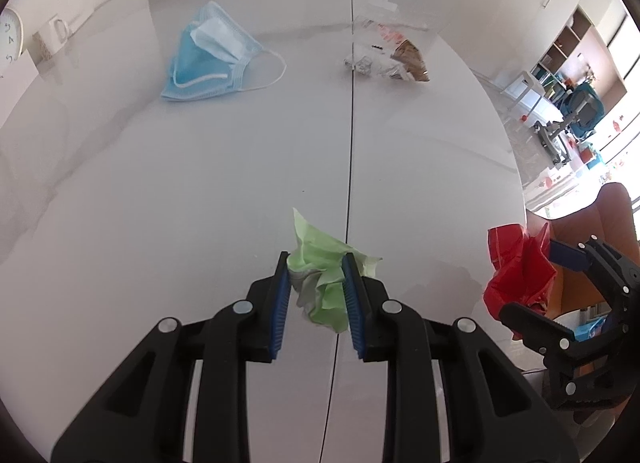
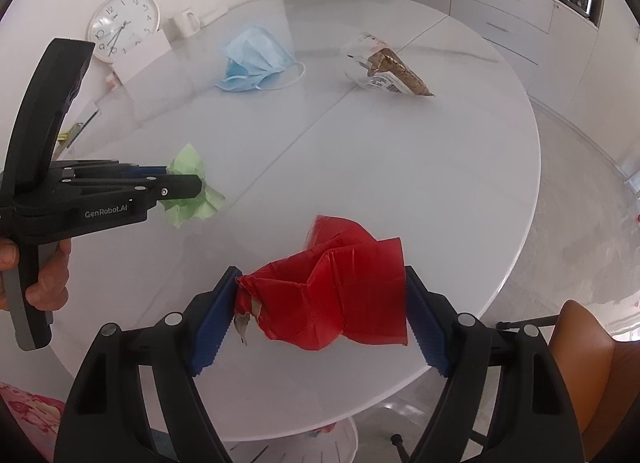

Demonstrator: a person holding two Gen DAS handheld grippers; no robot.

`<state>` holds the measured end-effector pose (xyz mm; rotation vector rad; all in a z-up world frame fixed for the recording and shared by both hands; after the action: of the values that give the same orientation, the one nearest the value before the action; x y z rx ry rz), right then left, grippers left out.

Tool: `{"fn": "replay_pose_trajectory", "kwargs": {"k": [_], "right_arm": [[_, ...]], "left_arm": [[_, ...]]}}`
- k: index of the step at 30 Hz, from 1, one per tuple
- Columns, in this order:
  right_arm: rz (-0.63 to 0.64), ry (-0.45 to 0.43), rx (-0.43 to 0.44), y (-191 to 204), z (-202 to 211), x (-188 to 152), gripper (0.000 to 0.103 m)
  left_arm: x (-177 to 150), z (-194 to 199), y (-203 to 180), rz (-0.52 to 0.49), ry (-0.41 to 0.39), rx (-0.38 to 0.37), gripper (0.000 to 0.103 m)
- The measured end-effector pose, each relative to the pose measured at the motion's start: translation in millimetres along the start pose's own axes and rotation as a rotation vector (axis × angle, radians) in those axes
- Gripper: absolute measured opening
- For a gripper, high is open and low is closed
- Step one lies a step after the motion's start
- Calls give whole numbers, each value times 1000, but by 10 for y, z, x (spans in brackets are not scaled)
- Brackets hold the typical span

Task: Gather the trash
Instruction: 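Lift the green paper with the left gripper while the right gripper lifts the red paper, then open the left gripper over the white bin while the right gripper carries the red paper there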

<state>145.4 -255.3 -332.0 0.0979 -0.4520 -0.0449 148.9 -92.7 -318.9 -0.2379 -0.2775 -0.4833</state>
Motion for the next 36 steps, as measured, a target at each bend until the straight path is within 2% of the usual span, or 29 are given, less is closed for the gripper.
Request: {"fn": "replay_pose_trajectory", "kwargs": {"k": [11,16,26,32,36], "right_arm": [[-28,-18,-2,55,218,-144,79],[-49,-34,0,74,569,-412,79],[-100,-15,-22,55,1195,-1268,79],[-143,11,-26,-17,1357,-1749,79],[-151,27,-18,4,1380,-1972,79]], "left_arm": [[-114,201,-54,-15,-3,-8,26],[-309,483,-301,-105,-8,-15,26],[-1101,923,-1224,-322,42,-119,26],[-1529,842,-1589,-390,107,-162,26],[-1729,706,-1701,-380,158,-186,26]]}}
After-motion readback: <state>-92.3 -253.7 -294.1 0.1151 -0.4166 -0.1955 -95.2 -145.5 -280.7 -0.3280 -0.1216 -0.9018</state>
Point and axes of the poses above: each gripper's, at about its wrist camera, not at the fingertips, and z roughly against the way its jaws point, y to its left, x to its top, the point moved 9 cm from there along -z, roughly the way its jaws point, and after that the axes turned 6 degrees about y, right-handed, at the moved point
